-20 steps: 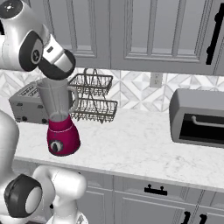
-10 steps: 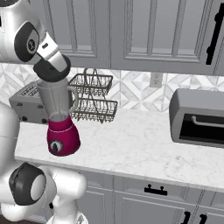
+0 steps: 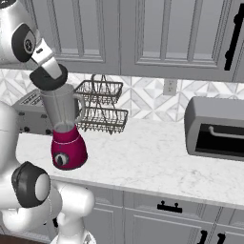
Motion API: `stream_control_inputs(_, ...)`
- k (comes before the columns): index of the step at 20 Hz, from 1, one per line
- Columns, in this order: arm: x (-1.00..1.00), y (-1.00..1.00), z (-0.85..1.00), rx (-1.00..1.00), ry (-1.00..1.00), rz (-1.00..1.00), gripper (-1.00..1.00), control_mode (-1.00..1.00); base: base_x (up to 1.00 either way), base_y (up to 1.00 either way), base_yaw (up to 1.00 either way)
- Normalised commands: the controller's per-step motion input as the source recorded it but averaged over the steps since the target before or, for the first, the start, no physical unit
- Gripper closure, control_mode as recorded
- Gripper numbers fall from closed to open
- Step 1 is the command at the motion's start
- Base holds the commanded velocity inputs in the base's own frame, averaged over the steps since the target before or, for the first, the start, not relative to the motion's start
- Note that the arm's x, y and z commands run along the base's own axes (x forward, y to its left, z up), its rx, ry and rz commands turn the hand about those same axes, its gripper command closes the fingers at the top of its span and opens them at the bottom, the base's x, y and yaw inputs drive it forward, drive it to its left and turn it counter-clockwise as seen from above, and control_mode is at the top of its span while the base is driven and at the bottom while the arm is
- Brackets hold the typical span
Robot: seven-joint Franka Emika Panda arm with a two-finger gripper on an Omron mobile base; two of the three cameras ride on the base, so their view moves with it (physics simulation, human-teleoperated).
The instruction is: Close the lid blender by securely placing the lid on top.
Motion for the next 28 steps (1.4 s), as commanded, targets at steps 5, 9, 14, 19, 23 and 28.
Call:
stream_control_inputs(5,0.17,0.2,-0.06,0.0,0.02,0.0,1.0,-1.0,0.0,0.0,0.0)
stream_control_inputs(9,0.11,0.0,-0.22,0.0,0.12,0.0,1.0,-1.0,0.0,0.0,0.0)
stream_control_inputs(14,0.01,0.0,-0.19,0.0,0.09,0.0,1.0,-1.0,0.0,0.0,0.0)
stream_control_inputs(19,0.13,0.06,-0.14,0.0,0.11,0.0,1.0,-1.0,0.0,0.0,0.0)
stream_control_inputs(23,0.1,0.01,-0.16,0.0,0.09,0.0,1.0,-1.0,0.0,0.0,0.0)
stream_control_inputs(28,0.05,0.0,-0.11,0.0,0.03,0.0,1.0,-1.0,0.0,0.0,0.0)
